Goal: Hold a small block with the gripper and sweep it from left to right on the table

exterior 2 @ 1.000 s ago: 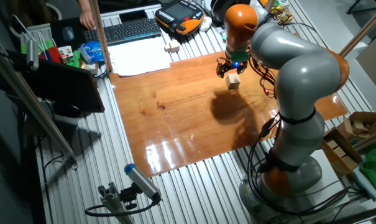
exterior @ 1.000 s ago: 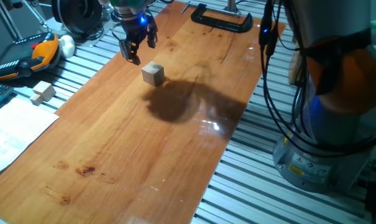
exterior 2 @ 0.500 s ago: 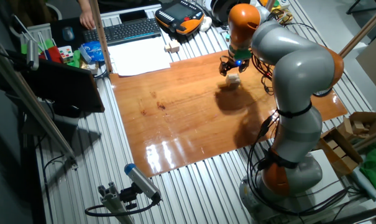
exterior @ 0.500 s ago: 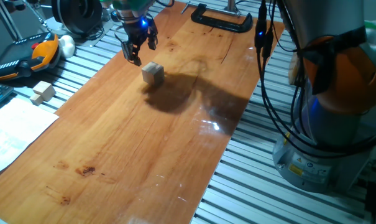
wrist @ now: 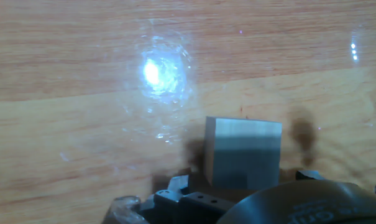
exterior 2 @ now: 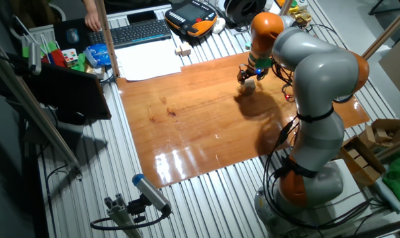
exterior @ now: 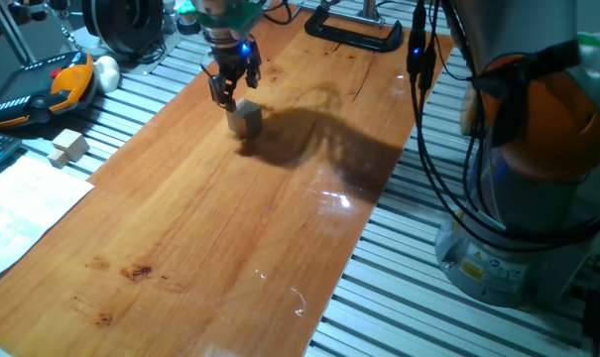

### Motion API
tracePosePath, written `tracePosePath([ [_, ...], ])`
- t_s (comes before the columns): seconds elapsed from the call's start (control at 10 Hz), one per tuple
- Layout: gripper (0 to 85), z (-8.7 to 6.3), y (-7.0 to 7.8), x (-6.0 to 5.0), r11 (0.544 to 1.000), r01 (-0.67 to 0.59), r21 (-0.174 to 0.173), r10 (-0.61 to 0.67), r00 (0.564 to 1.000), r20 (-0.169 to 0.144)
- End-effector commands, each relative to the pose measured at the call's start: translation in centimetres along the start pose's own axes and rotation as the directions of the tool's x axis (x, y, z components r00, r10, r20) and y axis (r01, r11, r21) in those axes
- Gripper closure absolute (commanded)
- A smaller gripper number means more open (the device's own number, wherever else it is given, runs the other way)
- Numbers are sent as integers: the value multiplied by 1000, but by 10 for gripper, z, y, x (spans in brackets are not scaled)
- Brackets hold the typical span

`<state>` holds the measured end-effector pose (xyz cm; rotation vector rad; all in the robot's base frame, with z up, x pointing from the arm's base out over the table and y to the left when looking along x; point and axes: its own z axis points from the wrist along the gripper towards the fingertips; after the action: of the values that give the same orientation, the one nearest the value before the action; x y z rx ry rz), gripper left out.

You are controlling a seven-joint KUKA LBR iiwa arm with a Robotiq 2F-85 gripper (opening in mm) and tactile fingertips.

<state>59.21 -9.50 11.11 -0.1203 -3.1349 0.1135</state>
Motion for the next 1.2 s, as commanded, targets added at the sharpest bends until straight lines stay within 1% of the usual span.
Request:
tracePosePath([
  [0.0,0,0,0,0,1000,-4,-1,4,1000,-10],
  [0.1,0,0,0,0,1000,-24,9,25,999,-27],
  [0.2,0,0,0,0,999,-21,31,22,999,-31],
  [0.4,0,0,0,0,997,-42,62,45,998,-53],
  [0.6,0,1,-1,0,999,-23,47,26,998,-56],
  [0.8,0,13,-4,-7,999,-5,35,6,999,-47],
  [1.1,0,23,-8,-10,999,2,38,0,999,-41],
])
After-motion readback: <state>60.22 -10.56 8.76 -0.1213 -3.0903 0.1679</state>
